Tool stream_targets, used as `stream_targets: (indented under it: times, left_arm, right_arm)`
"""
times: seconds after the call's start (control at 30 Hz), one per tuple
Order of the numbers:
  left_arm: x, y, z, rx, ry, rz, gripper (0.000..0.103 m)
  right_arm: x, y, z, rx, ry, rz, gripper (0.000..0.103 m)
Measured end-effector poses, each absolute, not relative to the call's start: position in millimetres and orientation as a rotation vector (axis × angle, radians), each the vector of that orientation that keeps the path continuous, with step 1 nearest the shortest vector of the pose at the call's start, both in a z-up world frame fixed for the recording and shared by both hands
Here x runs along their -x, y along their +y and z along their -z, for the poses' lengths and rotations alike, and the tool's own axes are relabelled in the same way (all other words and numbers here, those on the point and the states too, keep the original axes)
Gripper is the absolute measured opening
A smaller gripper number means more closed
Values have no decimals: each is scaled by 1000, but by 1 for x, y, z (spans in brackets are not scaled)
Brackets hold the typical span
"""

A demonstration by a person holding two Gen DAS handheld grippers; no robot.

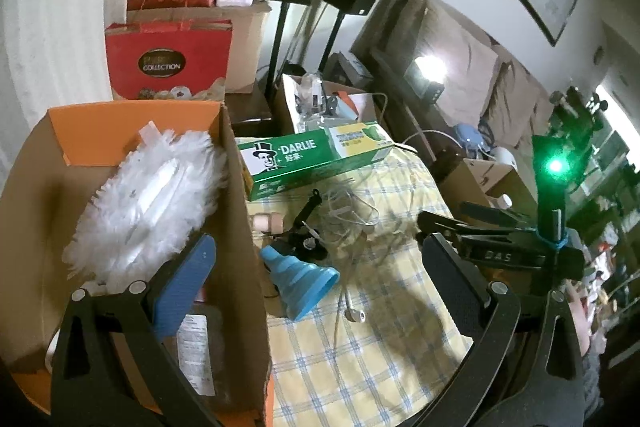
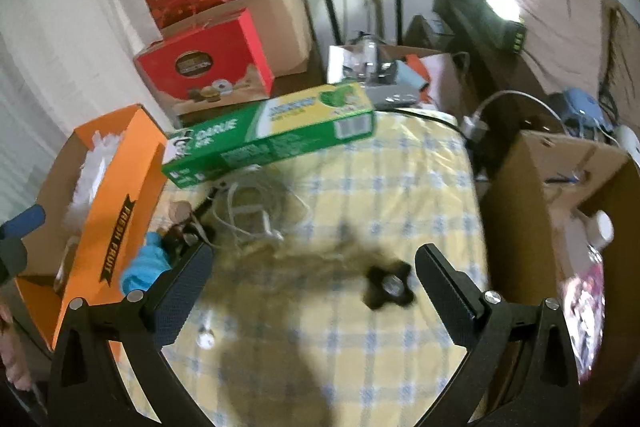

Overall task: Organize objects
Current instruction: 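Move the right tool toward the white earphone cable beside the toothpaste box, then close the right tool on the white earphone cable and lift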

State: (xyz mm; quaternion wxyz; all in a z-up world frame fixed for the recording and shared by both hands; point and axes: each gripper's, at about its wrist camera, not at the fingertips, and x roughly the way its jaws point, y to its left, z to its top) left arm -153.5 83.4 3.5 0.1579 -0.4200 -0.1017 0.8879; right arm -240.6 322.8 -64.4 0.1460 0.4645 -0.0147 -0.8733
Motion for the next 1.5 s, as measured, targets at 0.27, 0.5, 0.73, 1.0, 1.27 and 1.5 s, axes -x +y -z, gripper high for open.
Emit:
stream_targets:
  times: [0.27, 0.5, 0.73, 1.0, 1.27, 1.5]
  left_arm:
    - [166, 78, 0, 1225, -286, -2554, 103]
    - [171, 73, 1, 1230, -303, -2552, 103]
    - [173, 71, 8, 1246, -317, -2545, 103]
    - [172, 71, 13, 1261, -326, -2540, 103]
    - [169, 75, 14, 1277, -321, -2524, 103]
    - [166, 82, 13, 1292, -284, -2506, 103]
  right_arm:
    - [276, 281, 83, -1367, -3, 2442, 97]
    - [299, 259, 104, -1403, 18, 2385, 97]
    - [304, 242, 128, -1455, 118, 2371, 97]
    - [301, 225, 140, -1436, 314, 2441, 75]
    - [297, 237, 135, -1421, 210, 2411, 33]
    - [287, 278, 107, -1355, 45, 2481, 8]
